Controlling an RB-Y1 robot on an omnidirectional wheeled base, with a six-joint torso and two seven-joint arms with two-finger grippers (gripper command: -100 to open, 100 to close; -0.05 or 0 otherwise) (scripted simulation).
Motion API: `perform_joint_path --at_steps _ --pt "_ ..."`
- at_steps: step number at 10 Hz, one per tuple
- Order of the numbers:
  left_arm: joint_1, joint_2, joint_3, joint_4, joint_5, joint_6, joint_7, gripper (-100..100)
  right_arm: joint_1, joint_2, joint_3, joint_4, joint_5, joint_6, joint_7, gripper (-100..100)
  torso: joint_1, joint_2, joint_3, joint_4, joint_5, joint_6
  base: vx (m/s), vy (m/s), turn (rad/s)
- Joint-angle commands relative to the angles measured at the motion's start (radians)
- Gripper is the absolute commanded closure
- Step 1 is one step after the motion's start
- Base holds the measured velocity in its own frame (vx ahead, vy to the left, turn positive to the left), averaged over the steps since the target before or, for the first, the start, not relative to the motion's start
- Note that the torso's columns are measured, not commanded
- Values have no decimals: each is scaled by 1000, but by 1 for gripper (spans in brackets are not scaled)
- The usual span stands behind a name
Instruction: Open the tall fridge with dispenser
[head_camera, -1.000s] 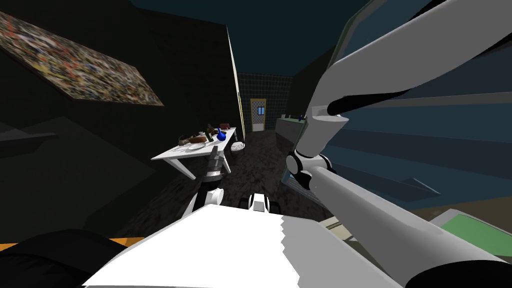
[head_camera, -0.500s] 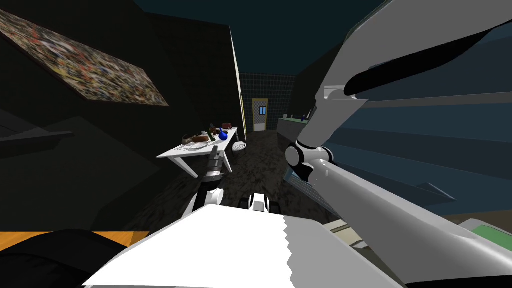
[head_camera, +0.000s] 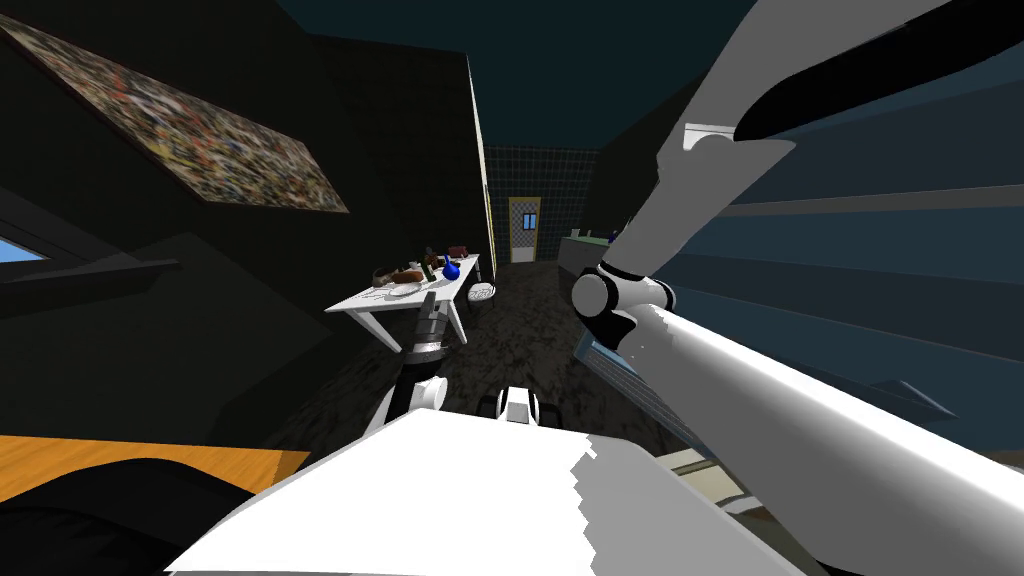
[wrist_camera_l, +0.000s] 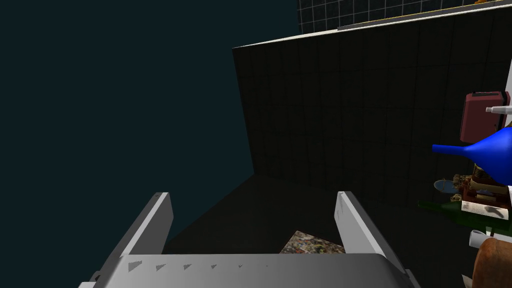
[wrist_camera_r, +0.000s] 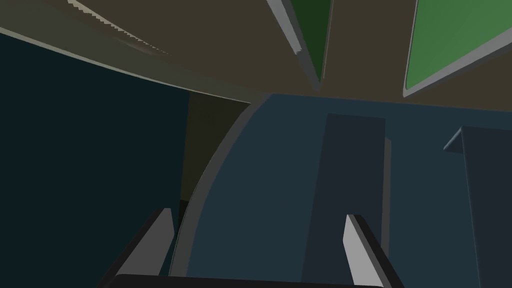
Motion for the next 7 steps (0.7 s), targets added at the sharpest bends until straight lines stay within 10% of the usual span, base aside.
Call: perform_joint_path --at_steps 1,7 --pt "0 0 0 0 0 0 0 0 -75 0 -66 62 16 27 23 -100 0 0 0 0 0 0 5 20 75" --pt "0 0 0 0 0 0 0 0 -225 -12 -193 191 41 73 52 -100 0 0 0 0 0 0 1 22 57"
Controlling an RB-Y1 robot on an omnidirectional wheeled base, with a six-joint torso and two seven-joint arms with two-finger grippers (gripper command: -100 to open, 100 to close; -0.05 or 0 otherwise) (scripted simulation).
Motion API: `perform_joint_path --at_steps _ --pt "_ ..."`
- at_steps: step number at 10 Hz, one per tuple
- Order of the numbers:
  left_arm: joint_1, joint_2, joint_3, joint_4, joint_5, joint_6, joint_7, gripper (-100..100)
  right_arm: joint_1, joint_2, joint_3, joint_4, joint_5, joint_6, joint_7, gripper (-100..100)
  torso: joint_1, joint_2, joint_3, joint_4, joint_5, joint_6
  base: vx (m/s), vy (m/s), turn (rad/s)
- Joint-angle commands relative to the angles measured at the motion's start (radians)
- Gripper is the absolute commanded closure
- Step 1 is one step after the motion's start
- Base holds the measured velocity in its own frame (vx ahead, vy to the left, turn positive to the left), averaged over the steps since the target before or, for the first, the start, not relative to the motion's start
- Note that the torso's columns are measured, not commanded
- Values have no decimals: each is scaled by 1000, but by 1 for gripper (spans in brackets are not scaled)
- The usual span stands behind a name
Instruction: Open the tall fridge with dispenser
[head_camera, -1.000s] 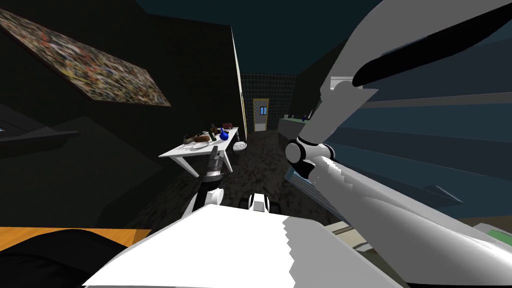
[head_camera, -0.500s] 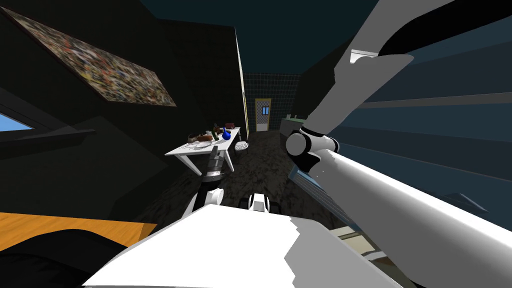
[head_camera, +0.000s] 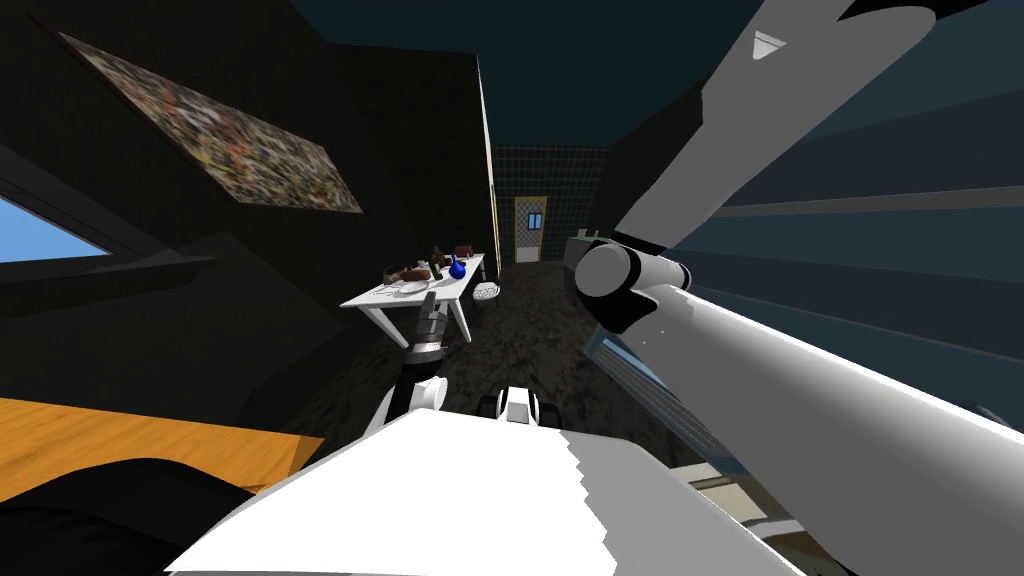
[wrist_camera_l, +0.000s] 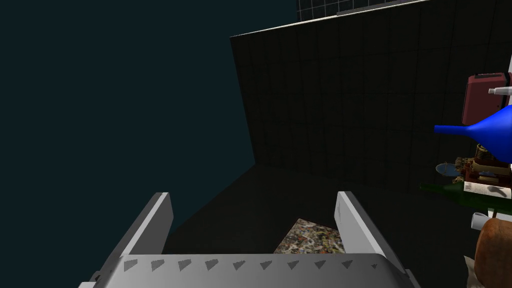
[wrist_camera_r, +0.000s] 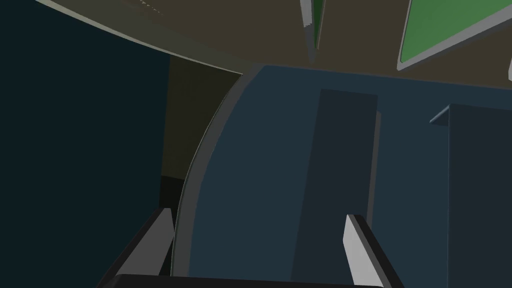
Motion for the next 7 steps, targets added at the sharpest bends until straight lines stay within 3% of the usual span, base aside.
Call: perform_joint_path --at_steps 1,2,3,4,5,7 --pt "0 0 0 0 0 0 0 0 -52 -6 -47 52 9 17 8 -100 0 0 0 0 0 0 3 24 41" --pt "0 0 0 0 0 0 0 0 -94 -11 -85 91 16 31 16 -100 0 0 0 0 0 0 6 30 67" --pt "0 0 0 0 0 0 0 0 -94 -11 -85 94 16 31 16 -100 1 -1 0 0 0 0 3 26 45" --pt "0 0 0 0 0 0 0 0 -133 -17 -121 133 22 45 23 -100 0 0 0 0 0 0 3 37 97" --pt "0 0 0 0 0 0 0 0 -133 -17 -121 136 22 45 23 -100 1 0 0 0 0 0 0 30 25" --pt "0 0 0 0 0 0 0 0 -199 -29 -187 204 35 68 35 -100 1 0 0 0 0 0 2 47 72"
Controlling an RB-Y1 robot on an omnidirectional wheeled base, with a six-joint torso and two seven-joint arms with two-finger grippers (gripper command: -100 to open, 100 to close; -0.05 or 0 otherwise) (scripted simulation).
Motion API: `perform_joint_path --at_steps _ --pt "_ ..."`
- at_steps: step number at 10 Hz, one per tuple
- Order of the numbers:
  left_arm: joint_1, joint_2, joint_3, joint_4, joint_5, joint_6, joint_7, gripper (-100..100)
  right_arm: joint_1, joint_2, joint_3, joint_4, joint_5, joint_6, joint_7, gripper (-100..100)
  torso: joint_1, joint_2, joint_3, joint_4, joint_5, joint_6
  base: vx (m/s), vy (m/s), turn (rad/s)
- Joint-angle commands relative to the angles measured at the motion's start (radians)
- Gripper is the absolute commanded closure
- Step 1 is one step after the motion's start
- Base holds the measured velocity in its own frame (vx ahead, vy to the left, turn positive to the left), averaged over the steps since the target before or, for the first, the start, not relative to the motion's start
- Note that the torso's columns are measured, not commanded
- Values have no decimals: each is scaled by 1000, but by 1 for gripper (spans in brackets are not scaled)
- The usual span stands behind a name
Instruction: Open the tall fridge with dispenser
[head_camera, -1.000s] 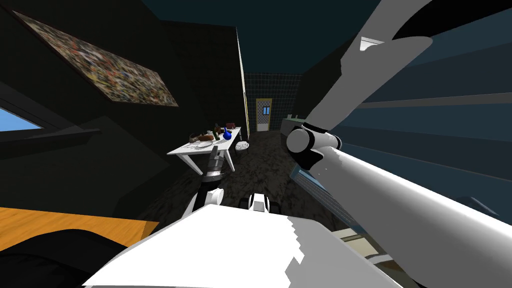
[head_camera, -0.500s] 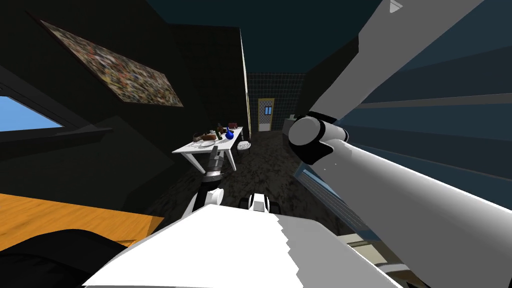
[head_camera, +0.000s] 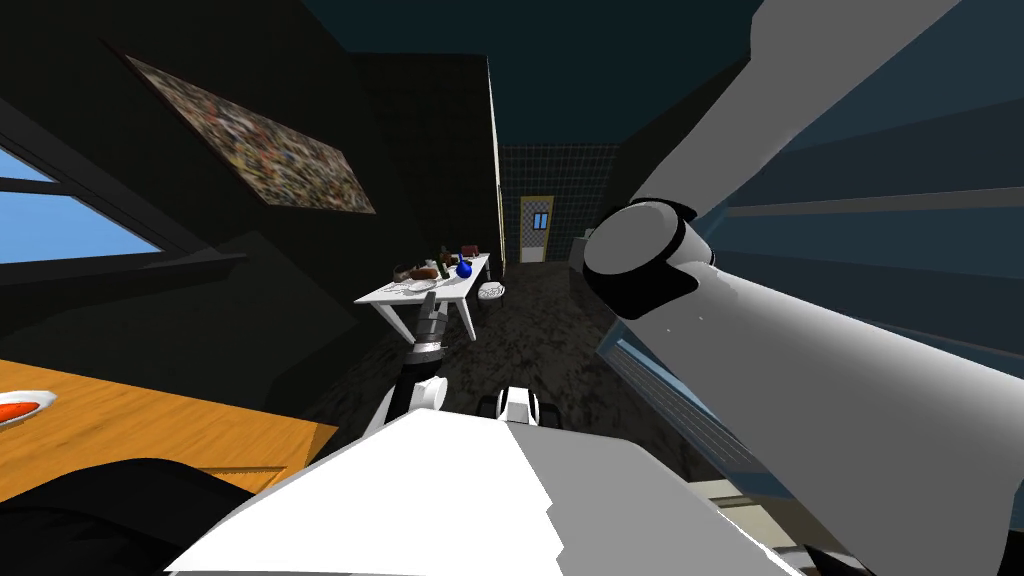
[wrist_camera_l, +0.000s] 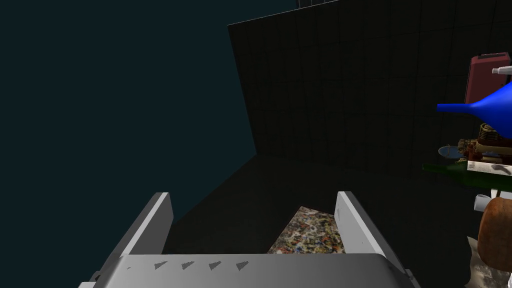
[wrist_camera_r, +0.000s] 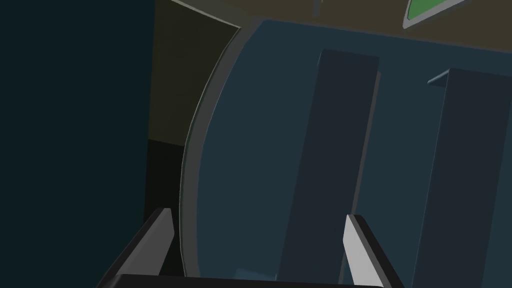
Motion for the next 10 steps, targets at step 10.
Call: perform_joint_path --at_steps 10 --pt "0 0 0 0 0 0 0 0 -290 -49 -222 290 37 72 34 -100 0 0 0 0 0 0 2 48 63"
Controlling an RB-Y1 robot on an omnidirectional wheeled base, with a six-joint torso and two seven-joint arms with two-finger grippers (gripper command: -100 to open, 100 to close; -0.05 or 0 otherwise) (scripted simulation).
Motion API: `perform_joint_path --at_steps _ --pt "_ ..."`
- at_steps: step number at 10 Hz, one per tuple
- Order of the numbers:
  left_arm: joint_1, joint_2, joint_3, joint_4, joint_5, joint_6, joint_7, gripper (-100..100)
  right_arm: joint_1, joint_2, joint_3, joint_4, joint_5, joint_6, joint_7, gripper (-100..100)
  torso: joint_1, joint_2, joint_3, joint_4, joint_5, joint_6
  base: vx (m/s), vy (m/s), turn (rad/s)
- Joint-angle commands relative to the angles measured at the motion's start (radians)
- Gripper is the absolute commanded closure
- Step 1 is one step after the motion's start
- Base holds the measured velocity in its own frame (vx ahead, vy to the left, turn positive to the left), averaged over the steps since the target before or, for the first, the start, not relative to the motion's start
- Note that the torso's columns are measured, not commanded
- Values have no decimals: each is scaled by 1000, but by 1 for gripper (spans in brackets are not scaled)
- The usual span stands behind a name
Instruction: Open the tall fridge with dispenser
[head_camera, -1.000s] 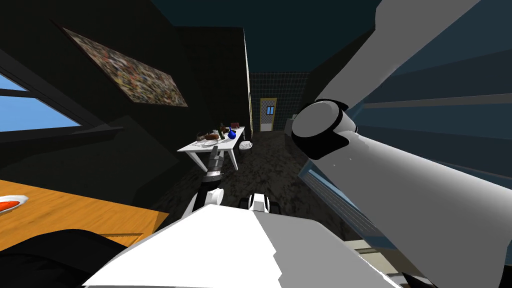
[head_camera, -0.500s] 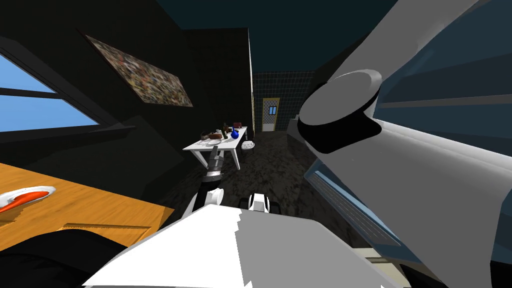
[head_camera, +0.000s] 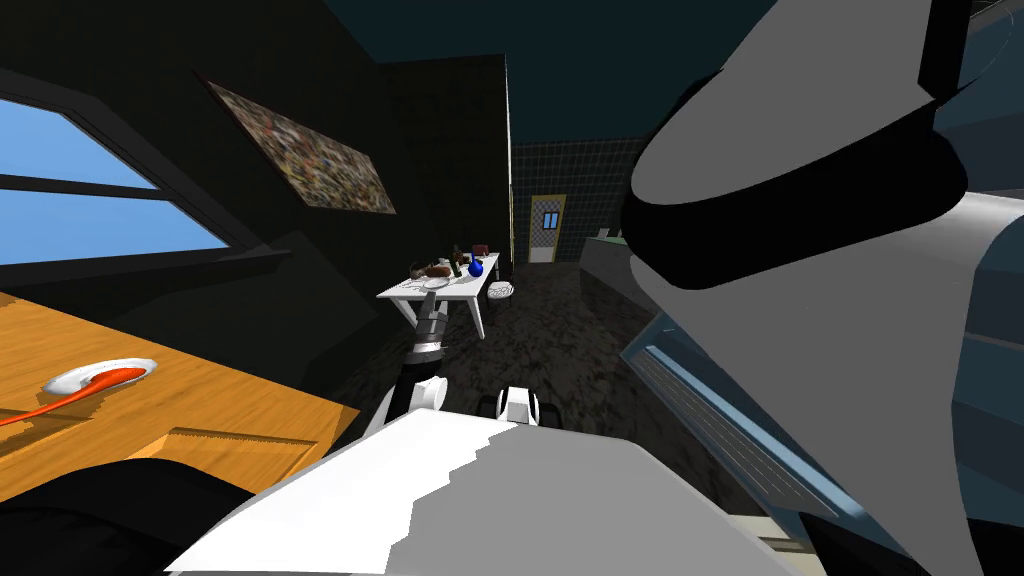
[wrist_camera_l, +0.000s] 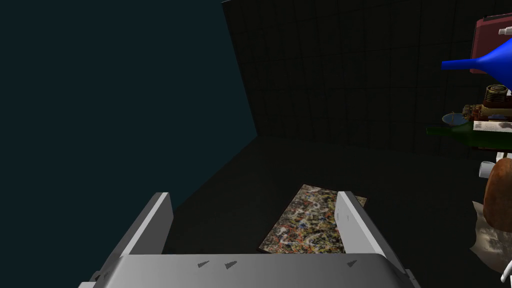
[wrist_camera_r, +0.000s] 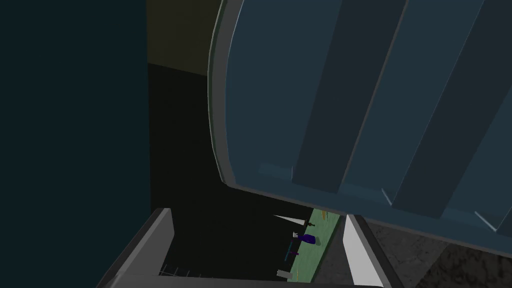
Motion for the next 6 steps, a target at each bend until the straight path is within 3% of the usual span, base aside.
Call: perform_joint_path --at_steps 1,3,4,5,6 --pt "0 0 0 0 0 0 0 0 -70 -8 -33 49 5 10 1 -100 -1 0 0 0 0 0 0 40 34" --pt "0 0 0 0 0 0 0 0 -119 -11 -46 68 5 13 2 -100 -2 0 0 0 -1 0 0 24 27" --pt "0 0 0 0 0 0 0 0 -107 -16 -42 71 6 11 0 -100 -2 -1 0 0 -1 0 0 8 4" --pt "0 0 0 0 0 0 0 0 -140 -27 -38 87 8 3 19 -100 -2 -1 -1 -1 -1 0 61 -90 -29" --pt "0 0 0 0 0 0 0 0 -125 -22 -41 78 5 9 10 -100 -7 -4 -2 -1 -2 0 40 -59 -2"
